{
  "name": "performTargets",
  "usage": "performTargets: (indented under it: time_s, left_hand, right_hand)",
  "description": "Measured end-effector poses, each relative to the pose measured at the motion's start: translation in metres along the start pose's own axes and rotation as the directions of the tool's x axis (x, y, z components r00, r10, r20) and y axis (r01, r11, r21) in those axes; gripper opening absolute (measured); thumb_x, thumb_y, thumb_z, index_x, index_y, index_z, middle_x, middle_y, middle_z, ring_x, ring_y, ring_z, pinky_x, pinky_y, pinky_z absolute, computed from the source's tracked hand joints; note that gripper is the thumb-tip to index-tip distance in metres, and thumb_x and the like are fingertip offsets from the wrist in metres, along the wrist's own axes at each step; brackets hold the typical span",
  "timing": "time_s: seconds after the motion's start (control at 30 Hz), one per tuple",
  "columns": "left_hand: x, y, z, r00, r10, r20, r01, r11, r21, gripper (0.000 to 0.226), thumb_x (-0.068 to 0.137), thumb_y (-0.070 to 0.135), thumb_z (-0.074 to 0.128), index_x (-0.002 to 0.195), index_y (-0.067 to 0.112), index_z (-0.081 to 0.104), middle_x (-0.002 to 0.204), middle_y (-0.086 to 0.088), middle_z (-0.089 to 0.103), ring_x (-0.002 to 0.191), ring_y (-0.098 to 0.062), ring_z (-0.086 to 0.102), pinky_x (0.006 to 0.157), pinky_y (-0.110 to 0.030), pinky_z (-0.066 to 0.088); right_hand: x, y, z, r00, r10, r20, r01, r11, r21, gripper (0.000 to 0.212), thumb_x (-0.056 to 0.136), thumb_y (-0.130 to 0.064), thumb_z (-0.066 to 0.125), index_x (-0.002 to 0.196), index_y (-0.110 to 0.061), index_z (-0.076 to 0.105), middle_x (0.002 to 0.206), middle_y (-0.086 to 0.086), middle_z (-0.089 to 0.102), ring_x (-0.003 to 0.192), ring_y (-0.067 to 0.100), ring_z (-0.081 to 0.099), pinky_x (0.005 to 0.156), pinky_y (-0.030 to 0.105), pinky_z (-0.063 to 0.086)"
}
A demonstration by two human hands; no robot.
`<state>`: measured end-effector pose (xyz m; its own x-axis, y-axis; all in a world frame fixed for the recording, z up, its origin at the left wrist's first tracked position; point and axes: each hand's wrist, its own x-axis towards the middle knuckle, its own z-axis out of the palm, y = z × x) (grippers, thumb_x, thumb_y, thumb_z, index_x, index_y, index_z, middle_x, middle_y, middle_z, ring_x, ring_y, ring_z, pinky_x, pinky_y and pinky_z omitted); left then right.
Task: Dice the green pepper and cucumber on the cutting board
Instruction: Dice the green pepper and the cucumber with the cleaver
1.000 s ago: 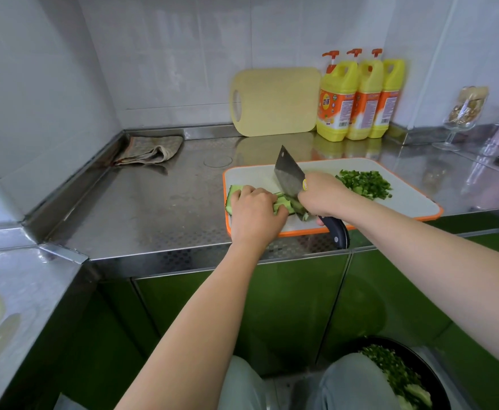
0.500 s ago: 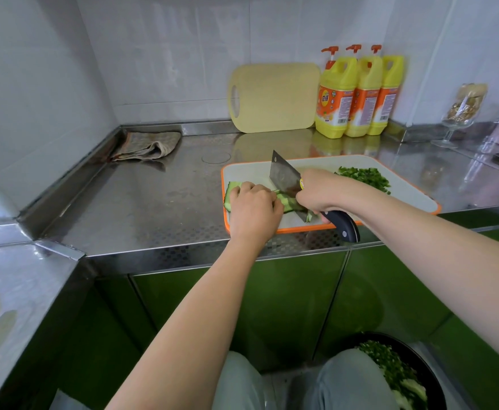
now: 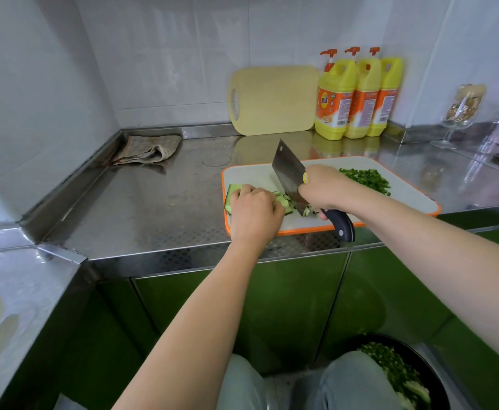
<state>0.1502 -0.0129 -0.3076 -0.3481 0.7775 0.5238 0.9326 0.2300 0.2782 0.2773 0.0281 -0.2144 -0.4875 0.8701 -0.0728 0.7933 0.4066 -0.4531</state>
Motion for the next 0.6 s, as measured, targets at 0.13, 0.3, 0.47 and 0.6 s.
performTargets:
  time_s: [0.13,0.3,0.47,0.6]
  left_hand:
    - [-0.002,0.002,-0.003,1.000,-0.021,-0.008,0.021,1.000,-0.014,0.024,0.082,0.023,0.051,0.068,0.011,0.066,0.072,-0.008,0.065,0.089,-0.030,0.049,0.082,-0.039,0.037]
    - [-0.002,0.004,-0.006,0.999,-0.033,0.002,0.033,0.999,-0.032,0.023,0.082,0.023,0.052,0.068,0.011,0.065,0.072,-0.009,0.064,0.090,-0.030,0.049,0.084,-0.039,0.036]
    - [-0.003,0.004,-0.006,1.000,-0.030,0.001,0.030,0.999,-0.039,0.022,0.083,0.025,0.053,0.078,0.012,0.070,0.076,-0.009,0.065,0.093,-0.030,0.050,0.085,-0.038,0.035]
    - [-0.003,0.002,-0.007,1.000,-0.006,-0.014,0.005,0.998,-0.070,0.022,0.082,0.028,0.058,0.088,0.011,0.071,0.082,-0.010,0.067,0.101,-0.031,0.050,0.086,-0.039,0.035]
  right_hand:
    - [-0.010,-0.007,-0.004,0.996,-0.013,0.092,0.022,0.996,-0.092,0.015,0.089,0.001,0.037,0.092,0.002,0.052,0.067,0.021,0.057,0.044,0.027,0.052,0.043,0.022,0.039]
    - [-0.010,-0.013,-0.005,0.990,-0.012,0.141,0.034,0.987,-0.155,0.013,0.089,0.004,0.037,0.089,0.003,0.050,0.067,0.020,0.054,0.047,0.027,0.051,0.045,0.024,0.041]
    - [-0.007,-0.019,0.005,0.993,-0.014,0.120,0.044,0.966,-0.254,0.015,0.088,0.005,0.043,0.076,-0.001,0.049,0.061,0.014,0.048,0.047,0.023,0.047,0.044,0.024,0.037]
    - [0.000,-0.015,0.016,0.999,-0.037,0.037,0.045,0.968,-0.247,0.019,0.086,0.001,0.047,0.069,-0.006,0.044,0.061,0.007,0.041,0.052,0.020,0.039,0.045,0.025,0.028]
